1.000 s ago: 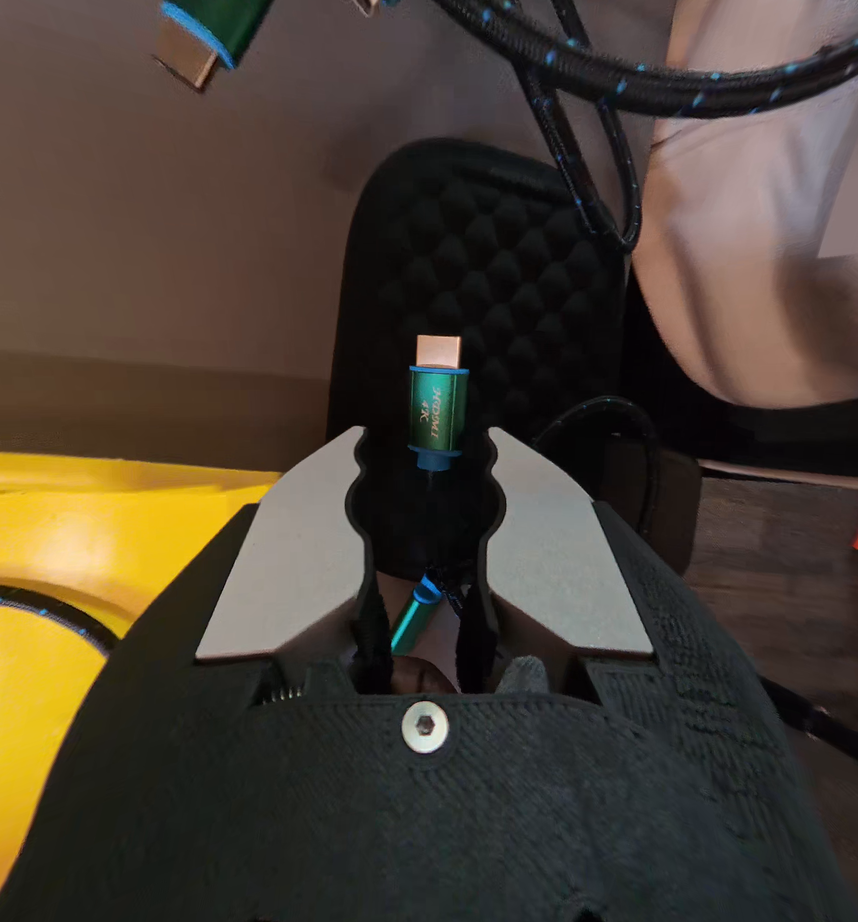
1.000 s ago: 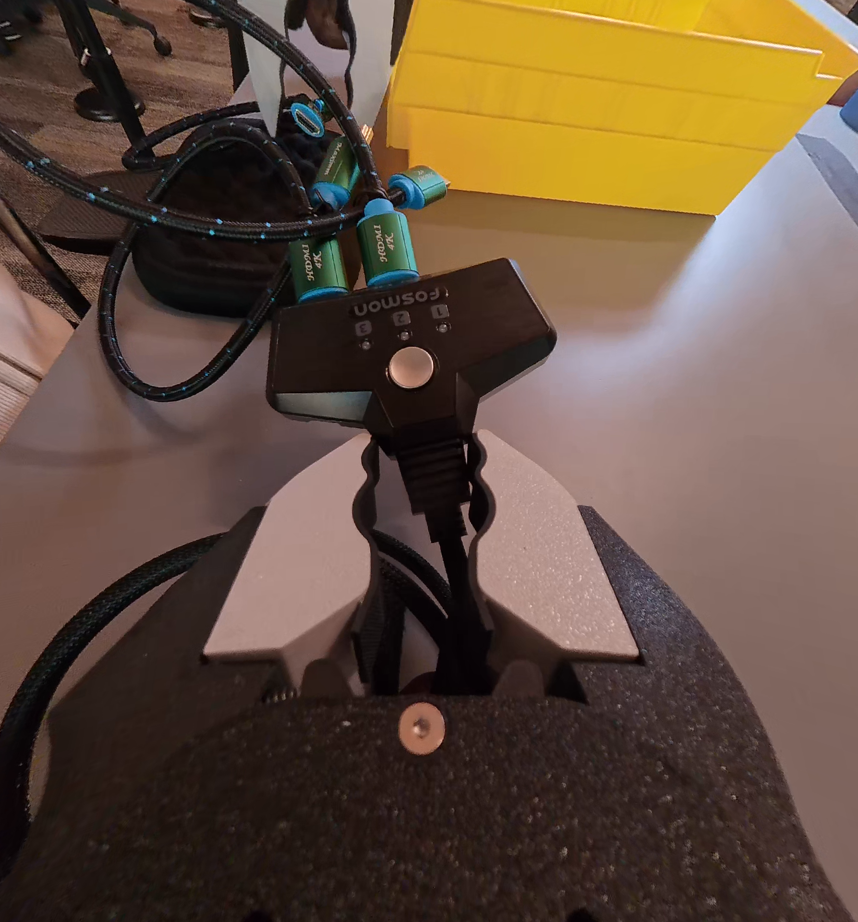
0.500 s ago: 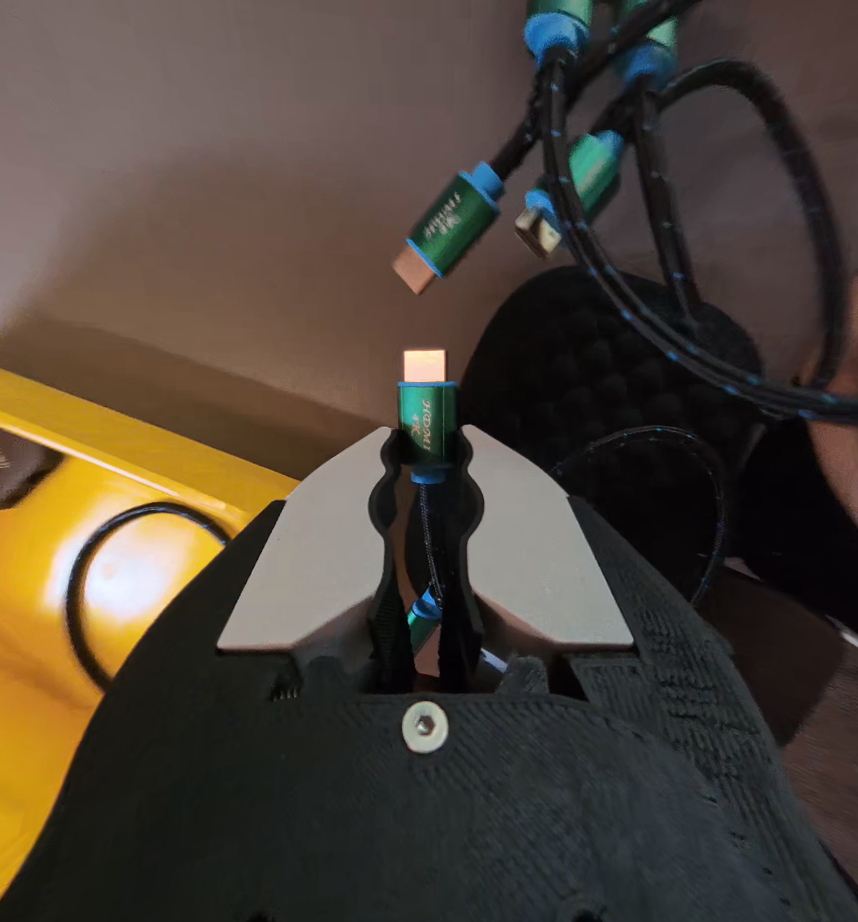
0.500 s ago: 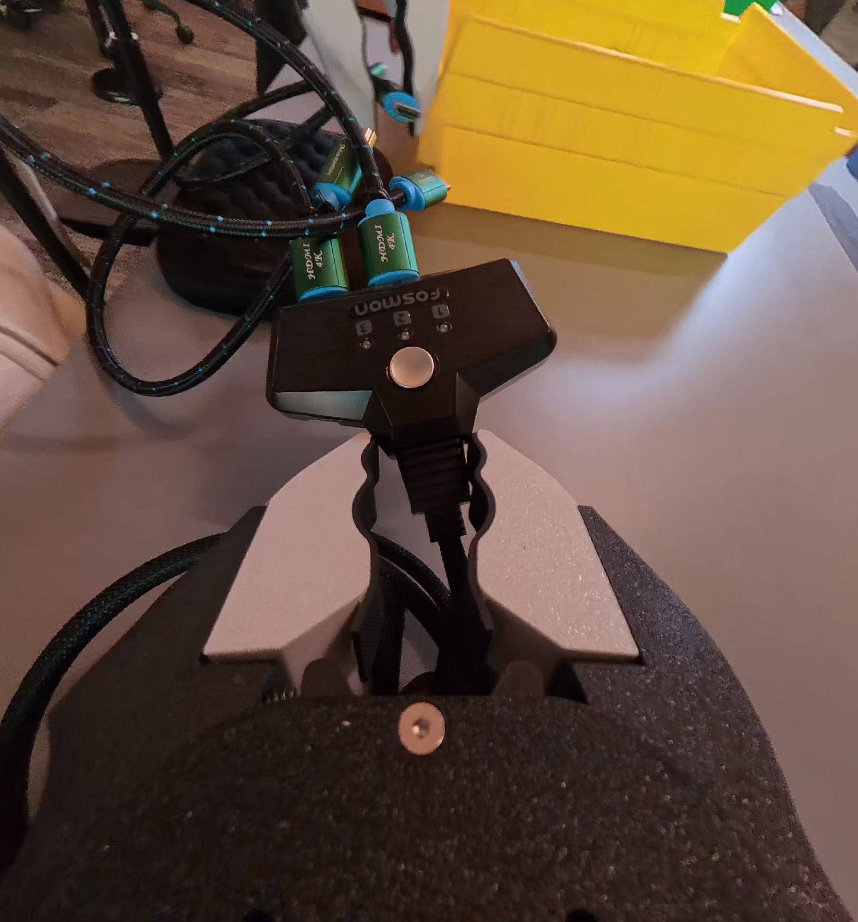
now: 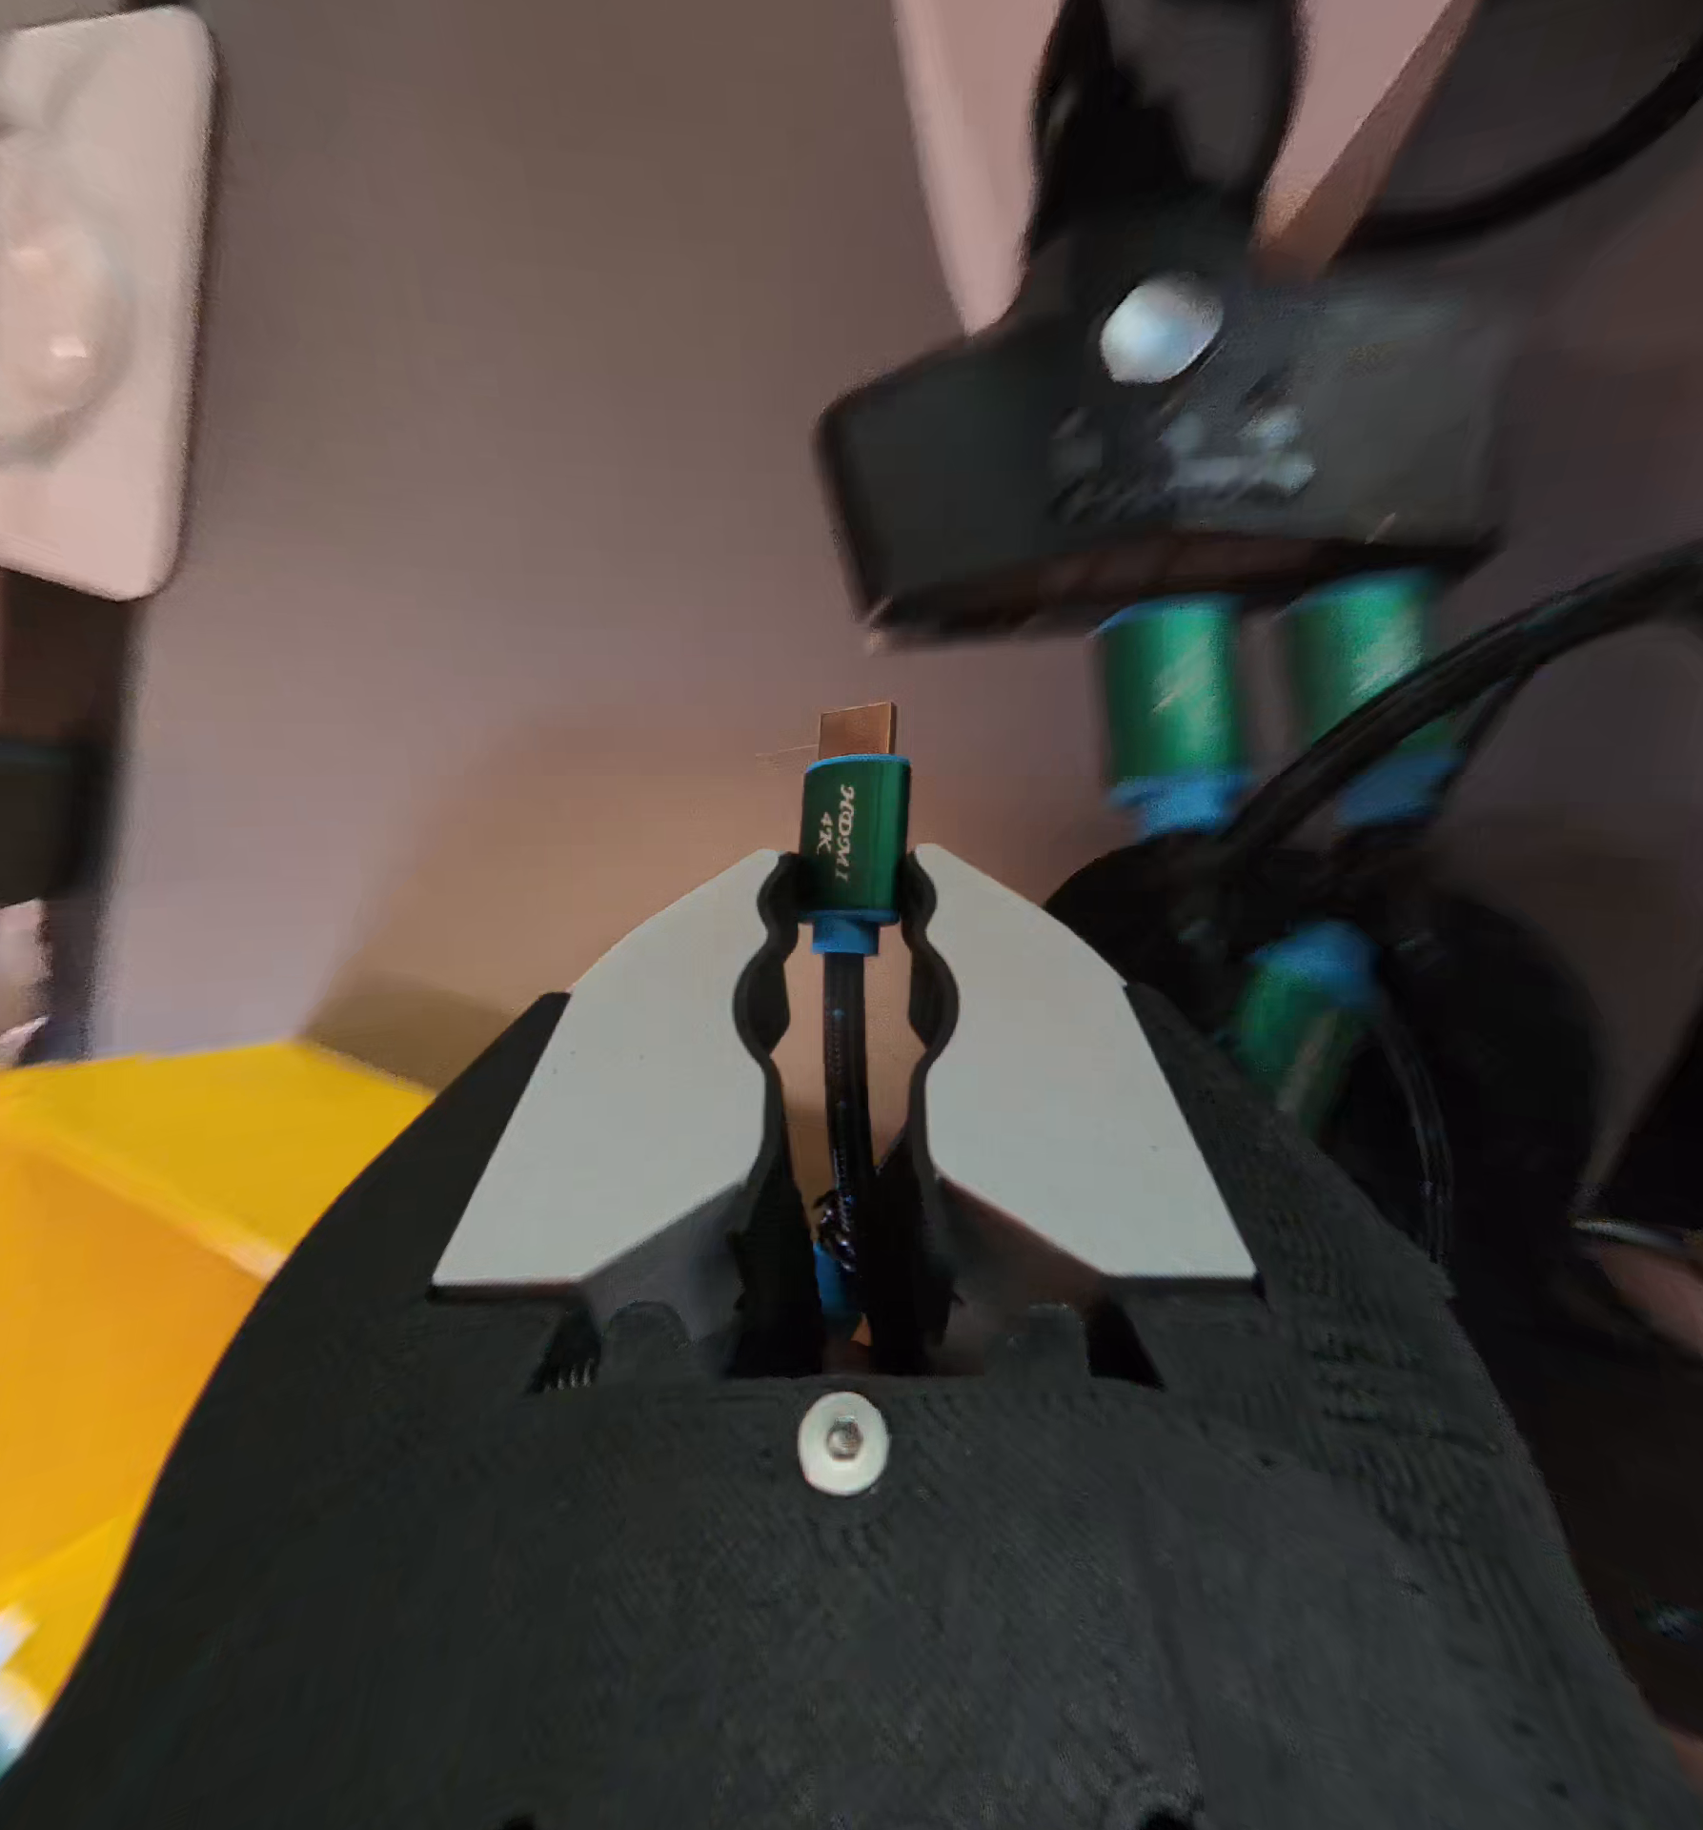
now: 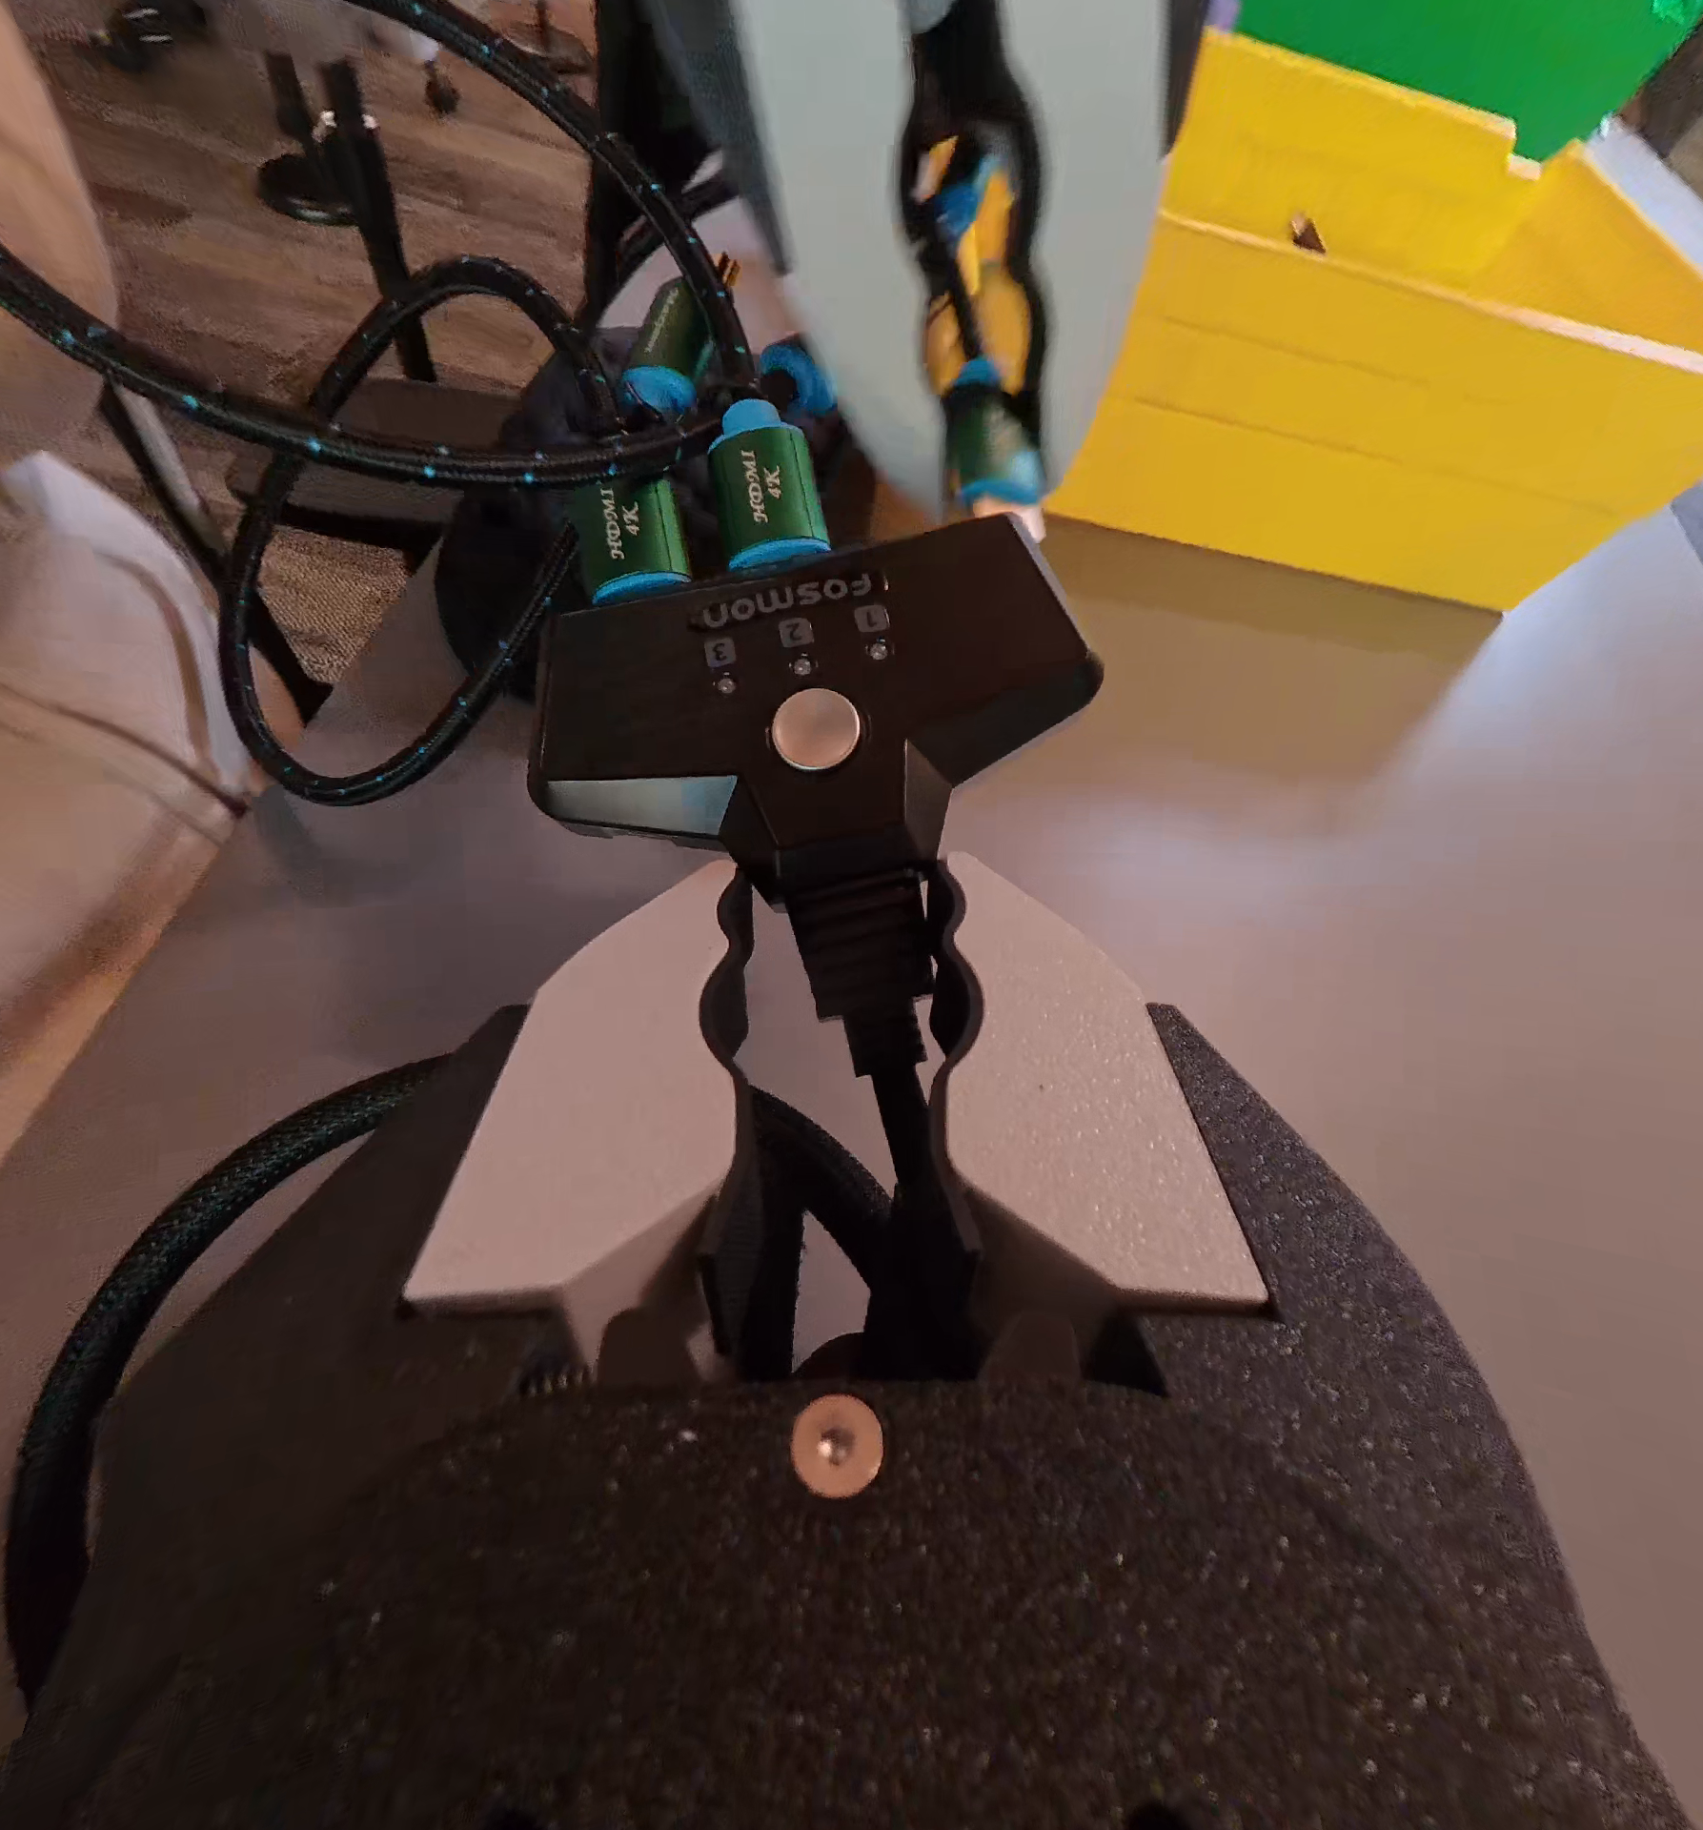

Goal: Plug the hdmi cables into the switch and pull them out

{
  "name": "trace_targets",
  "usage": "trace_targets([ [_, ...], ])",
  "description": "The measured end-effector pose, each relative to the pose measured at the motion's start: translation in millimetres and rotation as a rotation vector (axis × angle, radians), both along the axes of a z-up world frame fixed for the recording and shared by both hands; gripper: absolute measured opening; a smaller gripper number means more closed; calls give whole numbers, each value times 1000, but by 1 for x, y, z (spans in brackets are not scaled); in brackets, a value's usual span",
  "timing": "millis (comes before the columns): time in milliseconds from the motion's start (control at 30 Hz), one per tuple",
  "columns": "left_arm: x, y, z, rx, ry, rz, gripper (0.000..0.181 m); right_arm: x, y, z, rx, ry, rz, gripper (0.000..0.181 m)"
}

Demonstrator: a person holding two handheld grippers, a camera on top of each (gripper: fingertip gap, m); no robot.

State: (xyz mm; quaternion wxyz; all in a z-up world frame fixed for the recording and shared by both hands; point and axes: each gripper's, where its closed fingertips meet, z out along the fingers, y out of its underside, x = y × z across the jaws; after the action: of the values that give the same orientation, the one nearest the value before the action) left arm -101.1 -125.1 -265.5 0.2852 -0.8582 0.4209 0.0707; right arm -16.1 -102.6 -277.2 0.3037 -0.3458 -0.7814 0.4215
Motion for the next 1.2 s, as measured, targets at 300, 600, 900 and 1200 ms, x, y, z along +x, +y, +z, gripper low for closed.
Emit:
trace_targets([
  [300,-4,-1,-37,-108,-16,86,19,-3,-10,-24,-198,-241,-66,34],
  [600,3,-7,-28,-116,-20,-22,19,-1,-8,-26,-202,-224,-59,34],
  [900,3,-8,-30,-168,93,-91,18,-4,-8,-28,-218,-239,-64,34],
  [1200,-5,-9,-47,-400,178,-78,16,-6,-5,-34,-235,-284,-95,34],
])
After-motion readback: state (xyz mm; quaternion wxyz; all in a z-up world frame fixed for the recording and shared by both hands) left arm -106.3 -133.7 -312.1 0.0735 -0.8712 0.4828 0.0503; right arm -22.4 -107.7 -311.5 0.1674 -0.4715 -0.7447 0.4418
